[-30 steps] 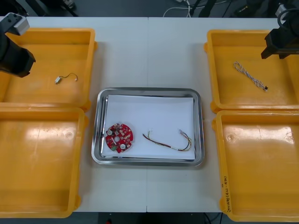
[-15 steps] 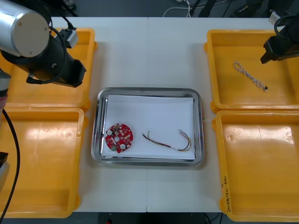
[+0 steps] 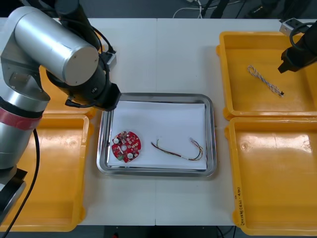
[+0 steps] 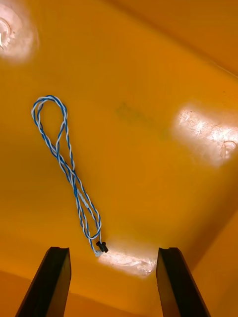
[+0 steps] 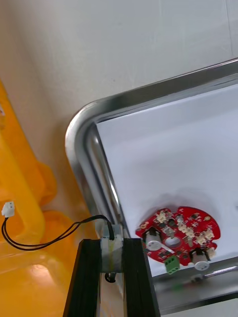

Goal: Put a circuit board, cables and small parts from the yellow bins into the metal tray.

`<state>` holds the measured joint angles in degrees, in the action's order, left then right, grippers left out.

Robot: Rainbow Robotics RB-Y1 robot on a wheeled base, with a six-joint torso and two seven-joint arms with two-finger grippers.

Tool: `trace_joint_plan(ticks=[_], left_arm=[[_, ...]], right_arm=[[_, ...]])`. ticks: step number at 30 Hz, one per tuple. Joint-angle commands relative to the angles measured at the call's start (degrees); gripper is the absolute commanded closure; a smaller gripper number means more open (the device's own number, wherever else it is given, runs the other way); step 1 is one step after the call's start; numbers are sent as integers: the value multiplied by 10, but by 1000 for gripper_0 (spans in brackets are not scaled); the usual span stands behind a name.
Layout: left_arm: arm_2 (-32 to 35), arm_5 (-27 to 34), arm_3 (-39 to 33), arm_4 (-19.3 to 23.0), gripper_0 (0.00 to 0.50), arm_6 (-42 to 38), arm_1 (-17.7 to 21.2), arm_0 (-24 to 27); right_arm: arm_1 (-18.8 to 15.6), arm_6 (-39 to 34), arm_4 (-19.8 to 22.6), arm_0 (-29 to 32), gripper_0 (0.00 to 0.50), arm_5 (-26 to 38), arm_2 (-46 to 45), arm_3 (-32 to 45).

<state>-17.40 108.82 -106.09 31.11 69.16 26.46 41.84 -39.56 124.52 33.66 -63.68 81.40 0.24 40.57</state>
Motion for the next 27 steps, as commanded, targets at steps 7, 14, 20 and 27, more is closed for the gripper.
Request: trace_joint_plan(ticks=[7,14,20,27], left_arm=[[-57,-63,29,-4,500,-85,-18,29],[-83,-101,62,-9,500,-91,-19,28],[-98,-113,85,2,500,-92,-19,27],[-109,-149,118,7,500,-90,-19,26]], right_arm=[[12,34,11,-32,0,-31,5,-38],[13,101,5,-32,0,-52,5,-44],[13,128,-12,-44,0,-52,5,-53],[14,123,-24,-74,0,-52,5,-110]])
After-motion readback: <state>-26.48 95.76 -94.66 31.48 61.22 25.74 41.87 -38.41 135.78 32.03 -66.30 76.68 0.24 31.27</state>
